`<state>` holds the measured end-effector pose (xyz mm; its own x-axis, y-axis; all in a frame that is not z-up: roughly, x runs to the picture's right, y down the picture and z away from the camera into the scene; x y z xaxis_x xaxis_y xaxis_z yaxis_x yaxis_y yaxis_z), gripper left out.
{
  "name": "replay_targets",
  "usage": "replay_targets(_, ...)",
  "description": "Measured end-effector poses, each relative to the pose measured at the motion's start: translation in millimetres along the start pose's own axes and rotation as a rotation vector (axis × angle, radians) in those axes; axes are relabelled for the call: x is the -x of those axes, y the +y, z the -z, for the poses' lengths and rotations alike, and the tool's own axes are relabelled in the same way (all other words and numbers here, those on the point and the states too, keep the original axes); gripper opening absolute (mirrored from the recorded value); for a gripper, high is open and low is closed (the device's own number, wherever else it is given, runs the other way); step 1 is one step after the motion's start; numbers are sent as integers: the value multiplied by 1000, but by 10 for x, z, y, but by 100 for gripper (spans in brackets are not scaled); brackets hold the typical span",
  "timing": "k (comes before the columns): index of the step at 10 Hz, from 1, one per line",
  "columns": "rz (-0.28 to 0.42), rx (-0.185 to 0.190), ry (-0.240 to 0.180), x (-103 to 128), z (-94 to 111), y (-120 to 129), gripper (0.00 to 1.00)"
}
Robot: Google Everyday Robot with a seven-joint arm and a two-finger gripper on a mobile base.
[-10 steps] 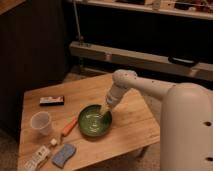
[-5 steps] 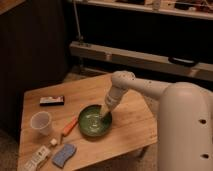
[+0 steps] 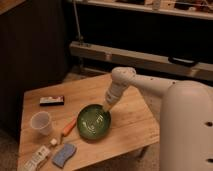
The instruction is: Drag the ceramic bowl in a circle
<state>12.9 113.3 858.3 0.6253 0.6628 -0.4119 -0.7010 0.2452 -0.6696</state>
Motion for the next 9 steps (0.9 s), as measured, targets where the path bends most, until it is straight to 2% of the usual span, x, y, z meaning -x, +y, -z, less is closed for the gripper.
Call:
replay_targets(1, -22, -3, -7, 11, 21, -118, 0)
replay_targets(3, -79, -13, -10, -112, 70, -348, 0)
replay_targets(6, -185, -35, -10, -654, 205, -664, 0)
replay_targets(7, -218, -44, 0, -899, 211, -717, 0)
replay_targets(9, -243, -52, 16, -1197, 156, -616, 0)
